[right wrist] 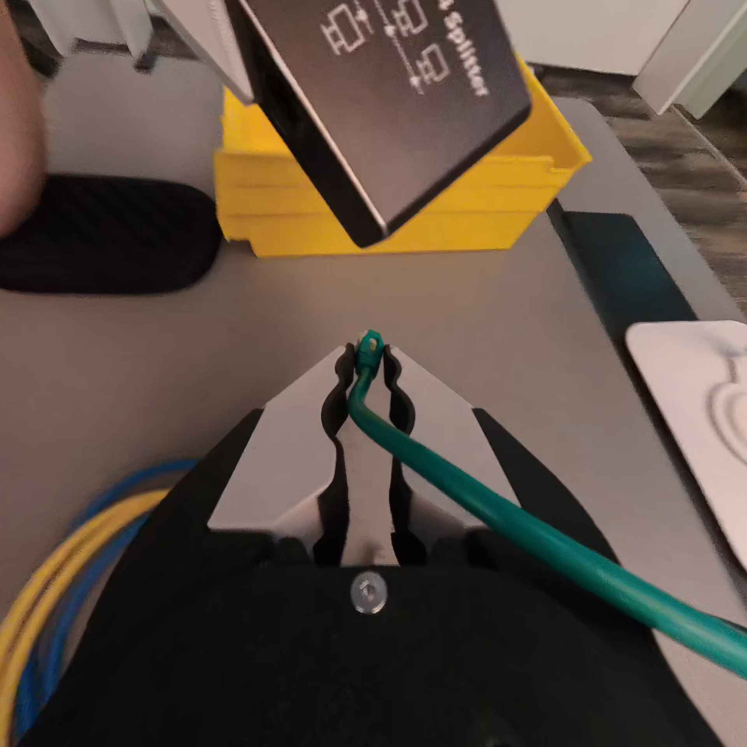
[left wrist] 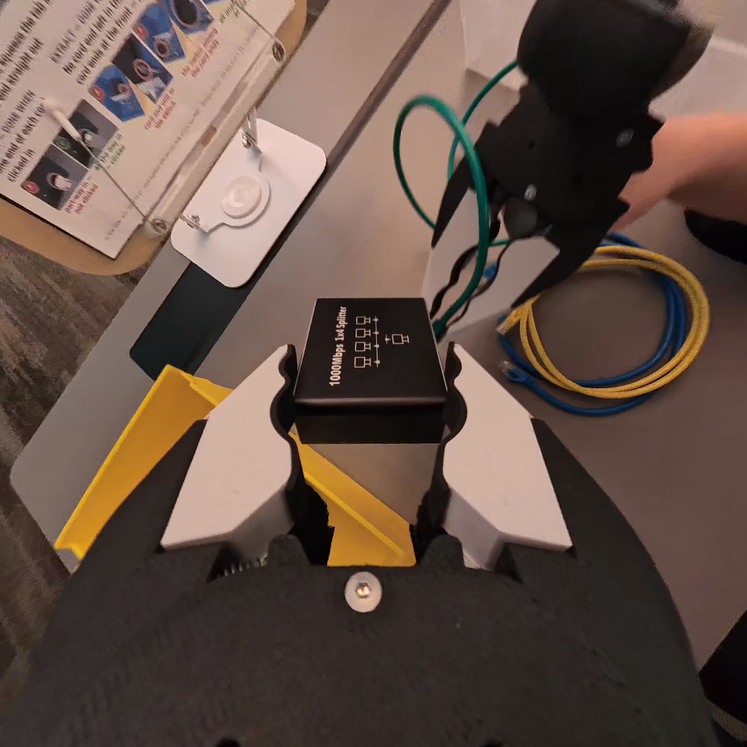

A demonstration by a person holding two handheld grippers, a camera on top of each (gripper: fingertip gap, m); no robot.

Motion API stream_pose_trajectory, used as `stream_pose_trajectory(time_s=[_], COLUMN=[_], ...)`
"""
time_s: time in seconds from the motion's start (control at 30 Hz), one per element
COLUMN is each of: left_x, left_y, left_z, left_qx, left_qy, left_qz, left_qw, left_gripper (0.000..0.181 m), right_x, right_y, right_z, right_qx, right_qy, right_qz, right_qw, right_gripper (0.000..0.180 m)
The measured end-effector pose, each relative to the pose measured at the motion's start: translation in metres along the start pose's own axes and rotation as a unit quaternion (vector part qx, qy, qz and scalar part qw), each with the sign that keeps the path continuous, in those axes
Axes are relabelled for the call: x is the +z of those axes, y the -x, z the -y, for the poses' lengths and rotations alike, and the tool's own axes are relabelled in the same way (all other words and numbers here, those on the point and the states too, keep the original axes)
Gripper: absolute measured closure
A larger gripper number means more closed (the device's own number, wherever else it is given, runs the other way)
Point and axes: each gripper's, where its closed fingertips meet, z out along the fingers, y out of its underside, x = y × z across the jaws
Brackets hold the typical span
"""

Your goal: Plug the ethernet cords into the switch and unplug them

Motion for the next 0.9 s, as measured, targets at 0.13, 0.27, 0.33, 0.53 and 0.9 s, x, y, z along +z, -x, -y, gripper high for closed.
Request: stream_pose_trajectory(time_s=[0.13,0.27,0.33,0.53,0.9], left_x=[-0.017,-0.027,-0.031,-0.031,-0.008], left_y=[0.000,-0.008,-0.014,-0.031,-0.038], left_z=[0.009,0.020,0.029,0.040,0.040], left_qx=[-0.010,-0.020,-0.022,-0.010,0.044], left_qy=[-0.043,-0.085,-0.110,-0.139,-0.109], left_qz=[-0.013,-0.043,-0.064,-0.106,-0.063], left_qw=[0.999,0.995,0.992,0.985,0.991], left_gripper=[0.109,0.108,0.109,0.108,0.108], right_x=[0.011,0.004,-0.005,-0.036,-0.058], right_y=[0.021,0.023,0.022,0.004,-0.007], right_z=[0.033,0.066,0.080,0.094,0.089], right_qx=[0.044,0.120,0.135,0.065,-0.005], right_qy=[-0.056,-0.165,-0.217,-0.244,-0.155], right_qz=[0.008,0.006,0.001,-0.085,-0.141], right_qw=[0.997,0.979,0.967,0.964,0.978], right_gripper=[0.167,0.167,0.167,0.167,0.167])
